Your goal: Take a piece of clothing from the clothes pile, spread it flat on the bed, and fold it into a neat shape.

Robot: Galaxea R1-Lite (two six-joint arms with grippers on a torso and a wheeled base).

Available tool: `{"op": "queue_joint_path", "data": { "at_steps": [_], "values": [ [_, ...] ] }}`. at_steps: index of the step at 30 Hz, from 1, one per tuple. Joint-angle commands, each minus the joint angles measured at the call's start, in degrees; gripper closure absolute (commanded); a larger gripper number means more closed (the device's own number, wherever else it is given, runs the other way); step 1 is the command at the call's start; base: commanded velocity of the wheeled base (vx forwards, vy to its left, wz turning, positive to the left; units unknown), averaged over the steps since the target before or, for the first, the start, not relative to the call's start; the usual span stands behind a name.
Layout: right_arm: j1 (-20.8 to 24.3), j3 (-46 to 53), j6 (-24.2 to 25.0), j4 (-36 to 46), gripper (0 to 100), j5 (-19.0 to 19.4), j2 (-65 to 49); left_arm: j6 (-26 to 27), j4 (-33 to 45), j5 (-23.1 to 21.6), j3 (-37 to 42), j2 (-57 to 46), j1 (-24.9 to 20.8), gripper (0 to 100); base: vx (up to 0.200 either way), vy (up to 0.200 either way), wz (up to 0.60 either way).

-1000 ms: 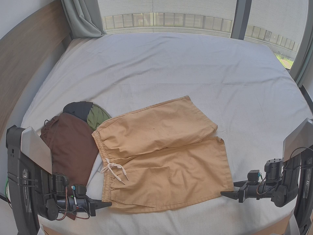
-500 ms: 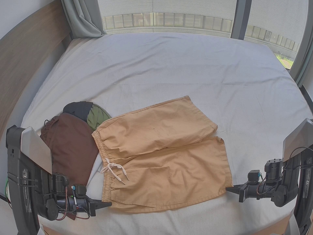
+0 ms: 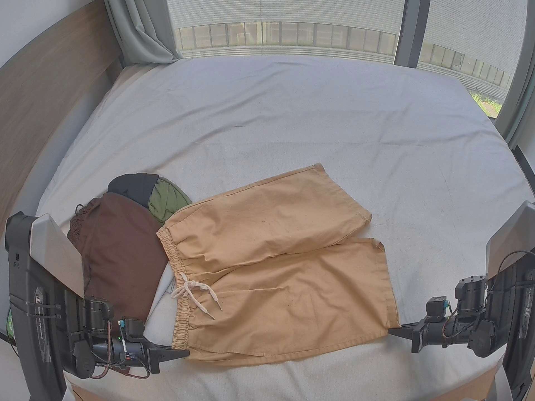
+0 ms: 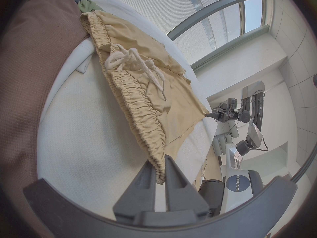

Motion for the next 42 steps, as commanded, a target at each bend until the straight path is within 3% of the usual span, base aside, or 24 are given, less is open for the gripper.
{"op": "queue_joint_path", "data": {
  "at_steps": [1,13,22,29,35,36,42],
  "values": [
    [0.16,1.65,-0.26,0.36,100,0.03,-1.03,-0.28,0.09,0.05,1.32,-1.16,0.21,100,0.0,0.0,0.0],
    [-1.24,1.65,-7.12,5.11,100,0.03,-1.03,1.22,0.71,0.05,1.32,-0.54,1.88,100,0.0,0.0,0.0],
    [-1.68,1.65,-11.6,11.7,100,0.11,-4.19,9.48,0.27,-1.8,1.32,3.59,3.72,100,0.0,0.0,0.0],
    [-1.77,1.56,-11.51,10.38,100,1.08,-5.69,9.22,-0.08,-2.06,1.32,2.01,3.72,100,0.0,0.0,0.0],
    [-0.98,1.21,-7.03,7.48,100,2.22,-9.55,1.04,-0.08,-2.33,0.09,-4.67,1.88,100,0.0,0.0,0.0],
    [-0.54,0.59,-4.22,5.9,100,2.22,-10.87,-2.65,-0.08,-2.42,-0.97,-7.14,1.17,100,0.0,0.0,0.0],
    [1.83,-1.25,4.4,0.1,100,2.22,-13.68,-8.89,-0.08,-2.42,-3.43,-12.94,-0.76,100,0.0,0.0,0.0]
  ]
}}
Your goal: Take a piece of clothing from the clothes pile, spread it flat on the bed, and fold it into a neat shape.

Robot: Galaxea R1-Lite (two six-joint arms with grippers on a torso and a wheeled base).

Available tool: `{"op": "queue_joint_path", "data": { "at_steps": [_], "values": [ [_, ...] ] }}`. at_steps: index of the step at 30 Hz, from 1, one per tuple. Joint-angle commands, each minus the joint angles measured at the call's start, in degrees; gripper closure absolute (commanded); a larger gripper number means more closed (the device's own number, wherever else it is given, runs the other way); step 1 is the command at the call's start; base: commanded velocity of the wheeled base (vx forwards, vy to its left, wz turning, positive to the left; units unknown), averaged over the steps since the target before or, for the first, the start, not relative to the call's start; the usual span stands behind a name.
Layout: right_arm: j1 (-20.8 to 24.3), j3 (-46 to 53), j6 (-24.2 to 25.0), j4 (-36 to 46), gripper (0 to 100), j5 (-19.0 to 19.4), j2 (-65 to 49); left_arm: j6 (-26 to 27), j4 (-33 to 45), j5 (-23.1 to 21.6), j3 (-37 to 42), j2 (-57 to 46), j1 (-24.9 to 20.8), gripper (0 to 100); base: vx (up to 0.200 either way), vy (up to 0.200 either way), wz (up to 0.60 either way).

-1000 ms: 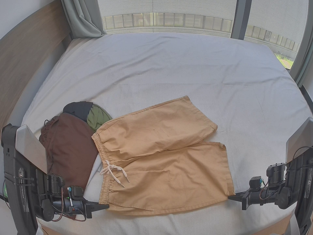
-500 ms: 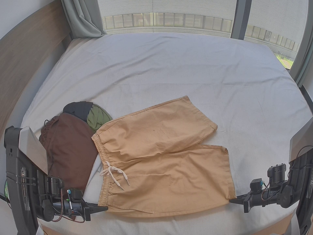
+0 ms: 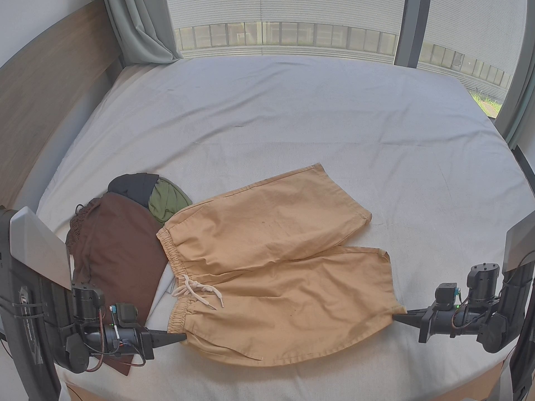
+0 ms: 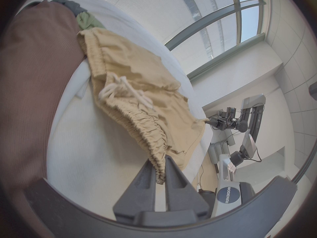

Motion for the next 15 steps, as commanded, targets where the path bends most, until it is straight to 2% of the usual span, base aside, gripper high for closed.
{"op": "queue_joint_path", "data": {
  "at_steps": [1,10,15],
  "values": [
    [2.26,-1.72,4.74,-3.37,100,0.11,-4.34,-3.14,-0.08,0.02,-2.19,-7.28,-1.98,100,0.0,0.0,0.0],
    [3.4,-2.68,7.2,-3.28,100,0.11,-10.4,-7.89,-0.08,0.64,-3.33,-12.55,-2.42,100,0.0,0.0,0.0],
    [3.49,-3.21,7.28,-3.28,100,0.11,-11.02,-8.24,-0.08,0.73,-3.59,-12.64,-2.42,100,0.0,0.0,0.0]
  ]
}}
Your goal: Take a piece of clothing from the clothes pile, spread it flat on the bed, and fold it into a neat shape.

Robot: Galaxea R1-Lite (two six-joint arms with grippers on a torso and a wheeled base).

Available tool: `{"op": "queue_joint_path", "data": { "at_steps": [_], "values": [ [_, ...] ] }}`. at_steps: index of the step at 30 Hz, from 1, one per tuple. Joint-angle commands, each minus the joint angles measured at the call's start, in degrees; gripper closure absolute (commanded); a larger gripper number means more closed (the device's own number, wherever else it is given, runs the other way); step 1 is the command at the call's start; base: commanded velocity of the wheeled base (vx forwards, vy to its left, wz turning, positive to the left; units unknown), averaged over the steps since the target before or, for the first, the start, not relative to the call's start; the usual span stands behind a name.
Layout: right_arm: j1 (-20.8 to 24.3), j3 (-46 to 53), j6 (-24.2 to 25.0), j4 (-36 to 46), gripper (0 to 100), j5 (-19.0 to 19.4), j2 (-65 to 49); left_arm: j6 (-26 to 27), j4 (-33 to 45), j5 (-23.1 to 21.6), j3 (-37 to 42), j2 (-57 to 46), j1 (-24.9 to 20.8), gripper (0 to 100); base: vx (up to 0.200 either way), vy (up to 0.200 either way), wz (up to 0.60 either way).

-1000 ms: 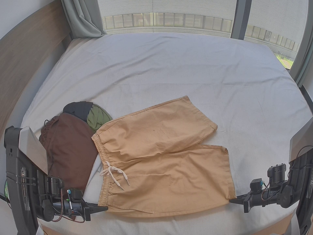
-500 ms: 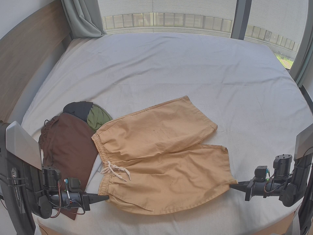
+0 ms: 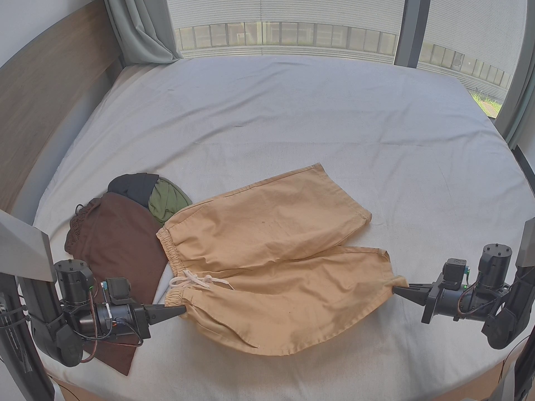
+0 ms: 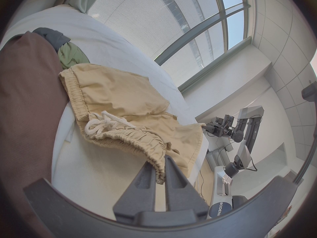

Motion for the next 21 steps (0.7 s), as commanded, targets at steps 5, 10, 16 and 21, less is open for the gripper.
{"op": "queue_joint_path", "data": {
  "at_steps": [5,10,16,21],
  "values": [
    [0.12,-1.07,1.02,-0.03,100,-0.03,-1.81,-0.11,-0.06,0.07,-0.38,-1.42,-0.03,100,0.0,0.0,0.0],
    [0.12,-1.25,1.11,-0.03,100,-0.03,-2.08,-0.19,-0.06,0.07,-0.55,-1.34,0.05,100,0.0,0.0,0.0],
    [0.12,-1.51,1.99,-0.03,100,-0.03,-3.57,-0.28,-0.06,0.16,-1.26,-1.07,0.23,100,0.0,0.0,0.0],
    [0.12,-3.01,3.57,-0.03,100,-0.03,-5.24,-3.18,-0.06,1.47,-2.49,-1.34,0.32,100,0.0,0.0,0.0]
  ]
}}
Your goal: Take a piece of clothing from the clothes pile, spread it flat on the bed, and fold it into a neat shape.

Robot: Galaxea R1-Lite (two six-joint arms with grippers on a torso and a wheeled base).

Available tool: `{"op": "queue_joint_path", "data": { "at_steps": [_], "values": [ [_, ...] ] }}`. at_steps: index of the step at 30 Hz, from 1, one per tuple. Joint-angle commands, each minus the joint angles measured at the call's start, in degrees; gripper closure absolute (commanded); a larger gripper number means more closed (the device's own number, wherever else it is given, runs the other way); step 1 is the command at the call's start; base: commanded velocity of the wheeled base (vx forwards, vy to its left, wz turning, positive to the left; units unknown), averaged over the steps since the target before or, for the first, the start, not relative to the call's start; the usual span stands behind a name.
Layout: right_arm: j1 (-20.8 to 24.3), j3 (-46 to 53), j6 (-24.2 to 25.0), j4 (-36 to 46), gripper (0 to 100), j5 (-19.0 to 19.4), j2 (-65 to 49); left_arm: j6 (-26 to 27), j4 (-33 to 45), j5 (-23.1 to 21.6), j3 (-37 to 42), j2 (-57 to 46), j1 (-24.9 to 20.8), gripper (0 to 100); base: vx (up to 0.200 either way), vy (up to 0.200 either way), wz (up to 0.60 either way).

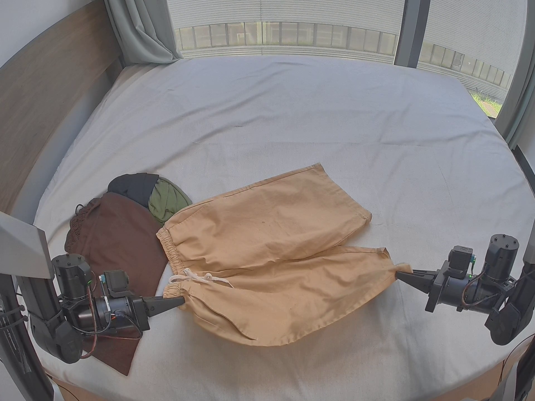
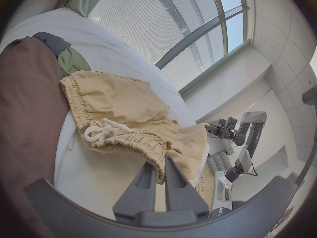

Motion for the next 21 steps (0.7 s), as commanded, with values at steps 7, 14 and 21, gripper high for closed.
{"op": "queue_joint_path", "data": {
  "at_steps": [7,14,21],
  "values": [
    [0.11,-4.69,3.64,-0.03,100,-0.7,-1.96,-2.75,-0.06,2.92,-2.83,-0.15,0.34,100,0.0,0.0,0.0],
    [0.38,-6.36,4.51,-0.03,100,-2.28,-1.96,-3.72,-0.06,3.53,-3.62,-0.07,0.6,100,0.0,0.0,0.0],
    [2.4,-8.99,6.8,-0.12,100,-4.83,-2.14,-4.16,-0.06,3.53,-4.41,0.2,1.04,100,0.0,0.0,0.0]
  ]
}}
